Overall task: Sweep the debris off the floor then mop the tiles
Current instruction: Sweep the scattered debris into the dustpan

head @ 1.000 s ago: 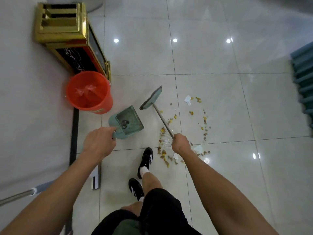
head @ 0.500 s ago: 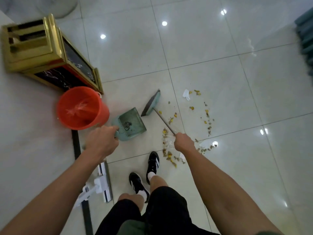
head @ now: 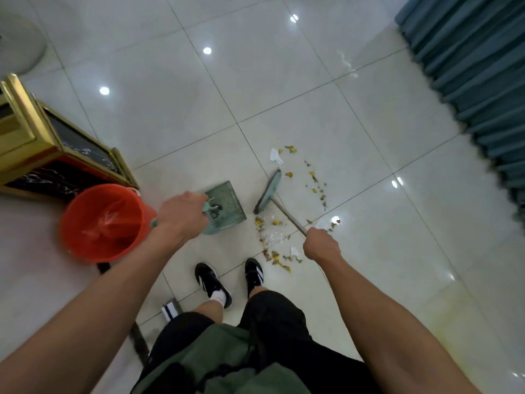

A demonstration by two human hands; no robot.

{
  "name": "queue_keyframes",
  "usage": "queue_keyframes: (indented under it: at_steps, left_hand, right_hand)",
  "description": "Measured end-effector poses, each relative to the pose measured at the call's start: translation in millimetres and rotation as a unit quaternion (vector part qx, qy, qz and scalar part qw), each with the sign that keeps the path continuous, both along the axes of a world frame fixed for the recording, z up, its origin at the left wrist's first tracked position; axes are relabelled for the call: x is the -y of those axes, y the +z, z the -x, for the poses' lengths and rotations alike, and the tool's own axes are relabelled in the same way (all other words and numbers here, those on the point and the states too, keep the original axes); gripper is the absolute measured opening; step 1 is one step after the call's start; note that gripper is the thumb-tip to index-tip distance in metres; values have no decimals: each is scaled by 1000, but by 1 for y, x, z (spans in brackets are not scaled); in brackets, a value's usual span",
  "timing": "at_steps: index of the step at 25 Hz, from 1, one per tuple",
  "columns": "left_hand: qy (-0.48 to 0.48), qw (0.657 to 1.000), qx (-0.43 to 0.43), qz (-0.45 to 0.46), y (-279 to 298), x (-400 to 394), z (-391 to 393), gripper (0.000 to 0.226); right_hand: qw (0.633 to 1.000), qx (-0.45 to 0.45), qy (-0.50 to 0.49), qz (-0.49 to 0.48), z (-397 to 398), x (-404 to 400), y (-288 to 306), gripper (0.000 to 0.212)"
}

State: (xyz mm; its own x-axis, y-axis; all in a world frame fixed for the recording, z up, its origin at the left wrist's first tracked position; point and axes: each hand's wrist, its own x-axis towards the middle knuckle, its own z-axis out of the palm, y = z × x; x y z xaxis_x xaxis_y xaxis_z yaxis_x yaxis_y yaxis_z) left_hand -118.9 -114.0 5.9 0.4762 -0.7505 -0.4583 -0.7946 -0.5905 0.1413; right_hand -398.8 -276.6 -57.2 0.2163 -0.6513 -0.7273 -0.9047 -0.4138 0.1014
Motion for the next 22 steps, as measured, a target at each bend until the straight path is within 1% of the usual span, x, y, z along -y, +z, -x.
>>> queue_keyframes:
  at_steps: [3,6,9,14,17,20,22]
  left_hand:
    - [-18,1000,3,17,4,-6,-22,23]
    - [-20,999,8,32,9,-9,-45,19]
    - [-17,999,13,33,10,-6,-62,15]
    - [5,999,26,20,1,15,-105,8]
    - [27,999,44,17,-2,35,-134,12]
    - [21,998,54,-4,-1,65,-158,15]
    - [6,998,58,-25,0,92,-170,15]
  right_hand:
    - [999,15,-27,17,-6,-15,6,28]
    - [998,30,-56,19,-22,-18,7,28]
    - [997,42,-55,22,-46,-7,1,30]
    - [997,74,-24,5,-116,34,-25,26]
    - [995,97,-17,-10,-167,62,-42,26]
    - [993,116,-4,-22,-203,98,-50,25]
    - [994,102,5,-23,-212,125,-51,25]
